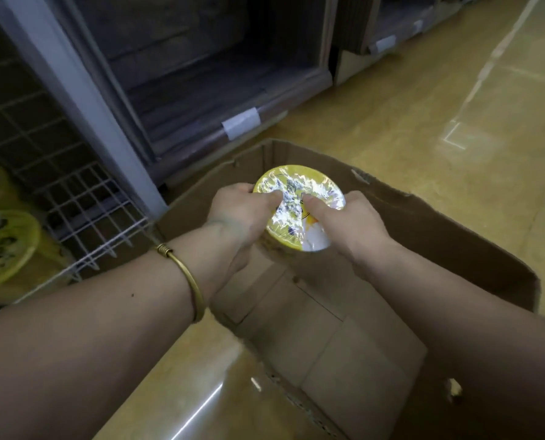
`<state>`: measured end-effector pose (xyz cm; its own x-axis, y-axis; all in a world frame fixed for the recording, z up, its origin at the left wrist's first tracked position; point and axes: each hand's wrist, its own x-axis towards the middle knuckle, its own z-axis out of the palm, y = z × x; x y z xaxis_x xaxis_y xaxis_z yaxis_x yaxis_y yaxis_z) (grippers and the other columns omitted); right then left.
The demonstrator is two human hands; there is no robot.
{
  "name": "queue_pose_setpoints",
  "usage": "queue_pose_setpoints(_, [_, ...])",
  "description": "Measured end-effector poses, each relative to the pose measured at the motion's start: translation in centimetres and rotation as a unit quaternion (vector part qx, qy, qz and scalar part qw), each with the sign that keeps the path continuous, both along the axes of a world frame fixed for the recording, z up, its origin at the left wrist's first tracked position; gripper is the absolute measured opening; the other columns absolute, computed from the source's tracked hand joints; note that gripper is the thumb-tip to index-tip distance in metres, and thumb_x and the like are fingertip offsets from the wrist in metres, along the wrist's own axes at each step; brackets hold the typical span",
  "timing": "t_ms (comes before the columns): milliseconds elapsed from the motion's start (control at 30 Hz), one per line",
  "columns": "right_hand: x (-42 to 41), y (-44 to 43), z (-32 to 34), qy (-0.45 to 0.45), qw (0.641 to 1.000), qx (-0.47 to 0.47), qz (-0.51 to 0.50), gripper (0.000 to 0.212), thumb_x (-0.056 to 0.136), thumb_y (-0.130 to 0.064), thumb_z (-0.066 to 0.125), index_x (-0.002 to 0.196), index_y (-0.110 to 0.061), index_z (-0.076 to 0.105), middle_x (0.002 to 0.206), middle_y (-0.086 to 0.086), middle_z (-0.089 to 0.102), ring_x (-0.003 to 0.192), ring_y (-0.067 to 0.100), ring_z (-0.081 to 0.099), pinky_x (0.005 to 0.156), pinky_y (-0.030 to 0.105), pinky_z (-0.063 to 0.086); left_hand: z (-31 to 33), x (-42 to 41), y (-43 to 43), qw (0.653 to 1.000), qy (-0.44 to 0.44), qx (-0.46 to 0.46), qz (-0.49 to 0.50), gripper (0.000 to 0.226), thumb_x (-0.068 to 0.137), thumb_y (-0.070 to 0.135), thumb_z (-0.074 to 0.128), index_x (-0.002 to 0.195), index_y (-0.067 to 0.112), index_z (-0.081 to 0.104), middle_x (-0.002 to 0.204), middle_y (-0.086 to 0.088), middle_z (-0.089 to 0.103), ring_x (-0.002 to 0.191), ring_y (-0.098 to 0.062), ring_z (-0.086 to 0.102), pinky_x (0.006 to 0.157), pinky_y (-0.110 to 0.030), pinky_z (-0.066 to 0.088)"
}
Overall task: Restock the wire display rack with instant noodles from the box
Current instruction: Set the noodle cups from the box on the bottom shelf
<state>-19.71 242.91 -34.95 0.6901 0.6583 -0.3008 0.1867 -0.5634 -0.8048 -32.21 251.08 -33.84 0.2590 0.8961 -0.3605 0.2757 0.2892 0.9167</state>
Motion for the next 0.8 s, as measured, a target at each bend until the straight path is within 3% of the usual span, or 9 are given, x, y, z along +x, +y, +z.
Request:
queue_pose_setpoints(67, [-1.1,0.9,1.4,-0.011,1.000,0.027,0.005,0.066,0.078,-0.063,0.069,0.119,-0.013,0.057,0.108,0.002,0.067,0.097,0.024,0.065,0.087,0.039,0.054,1.9,-1.5,0.3,0.999,-0.012,0.025,0.017,0.014,0.077,0.022,0.081,0.079,0.015,0.069,0.077,-0.002,0.074,0.067,-0.017,0.071,0.060,-0.026,0.059])
queue_pose_setpoints(133, [-2.3,1.6,3.2,-0.016,0.998,0.054,0.012,0.067,0.072,-0.067,0.069,0.115,-0.017,0.061,0.103,0.000,0.070,0.093,0.021,0.067,0.087,0.039,0.055,3.9,-2.9,0.6,0.998,-0.028,0.048,0.025,0.012,0.079,0.020,0.080,0.080,0.016,0.068,0.075,0.000,0.072,0.057,-0.012,0.065,0.046,-0.016,0.045])
queue_pose_setpoints(333, [-7.0,2.5,7.0,-0.009,0.993,0.080,0.080,0.051,0.080,-0.060,0.069,0.110,-0.019,0.060,0.097,-0.005,0.068,0.084,0.012,0.065,0.069,0.029,0.050,7.8,-9.1,0.6,0.995,-0.071,0.049,0.046,0.007,0.085,0.016,0.075,0.091,0.013,0.072,0.078,-0.006,0.076,0.062,-0.018,0.070,0.051,-0.021,0.051])
queue_pose_setpoints(433, [-10.2,3.5,7.6,-0.016,0.991,0.071,0.116,0.055,0.079,-0.063,0.067,0.111,-0.020,0.063,0.100,-0.003,0.069,0.086,0.015,0.066,0.074,0.033,0.053,8.4,-12.5,0.5,0.993,-0.086,0.042,0.063,0.005,0.087,0.013,0.072,0.091,0.011,0.071,0.070,-0.005,0.074,0.051,-0.013,0.068,0.042,-0.018,0.047])
queue_pose_setpoints(500, [-12.1,4.0,7.8,-0.020,0.989,0.065,0.130,0.055,0.081,-0.061,0.067,0.115,-0.019,0.060,0.102,-0.004,0.067,0.086,0.013,0.063,0.073,0.032,0.052,8.3,-14.6,0.7,0.993,-0.074,0.047,0.075,0.008,0.087,0.015,0.072,0.093,0.010,0.072,0.073,-0.003,0.075,0.055,-0.012,0.070,0.046,-0.019,0.050])
queue_pose_setpoints(667, [-16.5,5.6,8.0,-0.016,0.985,0.058,0.164,0.057,0.083,-0.059,0.068,0.119,-0.016,0.057,0.102,-0.004,0.064,0.083,0.008,0.060,0.061,0.027,0.046,7.9,-19.4,1.7,0.992,-0.061,0.039,0.107,0.007,0.087,0.016,0.073,0.091,0.010,0.072,0.081,-0.007,0.077,0.076,-0.023,0.075,0.075,-0.039,0.062])
queue_pose_setpoints(800, [-19.9,8.0,7.5,-0.024,0.985,0.062,0.160,0.066,0.078,-0.062,0.072,0.121,-0.014,0.057,0.111,0.002,0.067,0.095,0.020,0.066,0.082,0.039,0.056,7.4,-22.4,3.4,0.989,-0.057,0.030,0.132,0.006,0.088,0.016,0.072,0.090,0.011,0.069,0.084,-0.008,0.077,0.075,-0.021,0.074,0.069,-0.034,0.061])
